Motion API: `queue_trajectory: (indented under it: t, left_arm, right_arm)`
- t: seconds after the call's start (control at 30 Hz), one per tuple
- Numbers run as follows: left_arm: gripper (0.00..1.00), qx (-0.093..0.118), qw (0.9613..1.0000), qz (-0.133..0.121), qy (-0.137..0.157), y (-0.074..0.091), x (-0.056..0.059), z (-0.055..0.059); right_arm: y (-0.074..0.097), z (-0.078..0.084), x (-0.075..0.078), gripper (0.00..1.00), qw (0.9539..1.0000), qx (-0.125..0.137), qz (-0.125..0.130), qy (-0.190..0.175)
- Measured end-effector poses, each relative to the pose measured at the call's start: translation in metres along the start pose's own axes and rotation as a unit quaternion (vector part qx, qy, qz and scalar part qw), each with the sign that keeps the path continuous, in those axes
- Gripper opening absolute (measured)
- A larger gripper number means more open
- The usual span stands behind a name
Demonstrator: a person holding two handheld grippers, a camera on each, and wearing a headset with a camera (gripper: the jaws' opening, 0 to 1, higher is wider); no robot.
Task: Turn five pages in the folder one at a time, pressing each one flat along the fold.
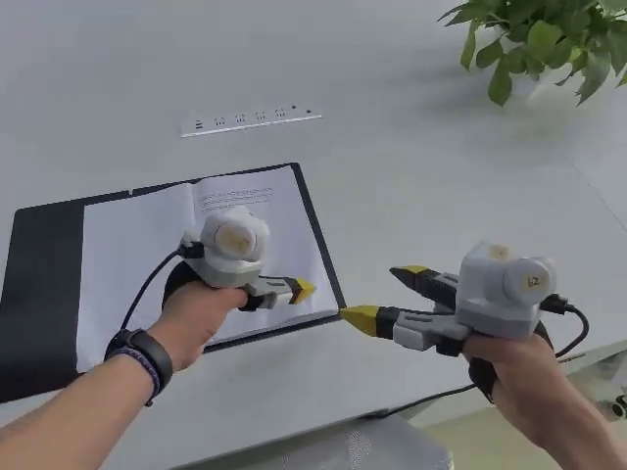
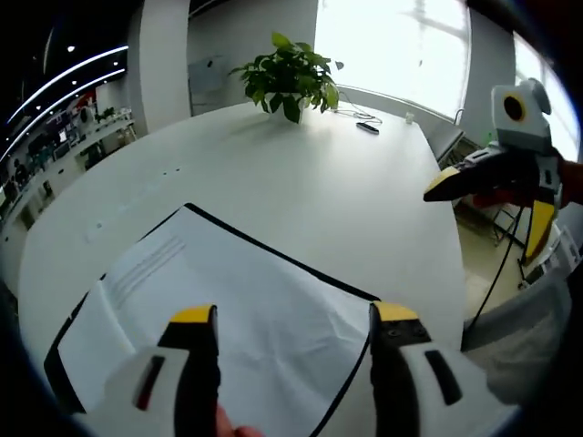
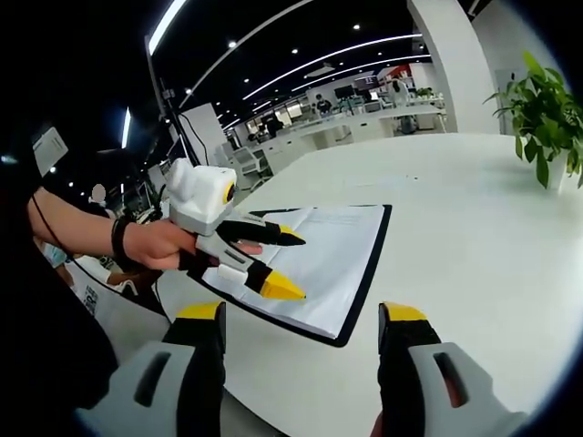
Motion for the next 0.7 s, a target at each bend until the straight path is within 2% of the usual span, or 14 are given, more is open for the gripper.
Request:
queue_trajectory:
  t: [0.23, 0.37, 0.43, 0.7]
  left_arm:
    - [0.69, -0.024, 0.9997, 0.000, 0.003, -0.023, 0.008, 0.007]
    - [0.70, -0.039, 0.9991, 0.002, -0.014, -0.031, 0.009, 0.013]
    - [0.71, -0.054, 0.9983, 0.001, -0.021, -0.035, 0.008, 0.019]
    - [0.70, -0.053, 0.9982, -0.004, -0.029, -0.035, 0.007, 0.023]
  right_arm:
    - [-0.002, 0.006, 0.003, 0.67, 1.0000, -0.002, -0.003, -0.008]
    - [0.000, 0.006, 0.007, 0.66, 0.9999, 0.000, -0.002, -0.013]
    - [0.000, 0.006, 0.009, 0.66, 0.9998, 0.004, 0.000, -0.018]
    - [-0.008, 0.011, 0.014, 0.64, 0.9996, 0.000, -0.002, -0.028]
Point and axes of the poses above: the centre of the closed fingertips' face, and the gripper's own axes: y roughly backward along the fingers, x roughly to its right, z roughly out of its underside, the point moved 8 cm from there along y, roughly backward along the fingers, and after that the axes turned 2 degrees about y, right-handed, at the moved point
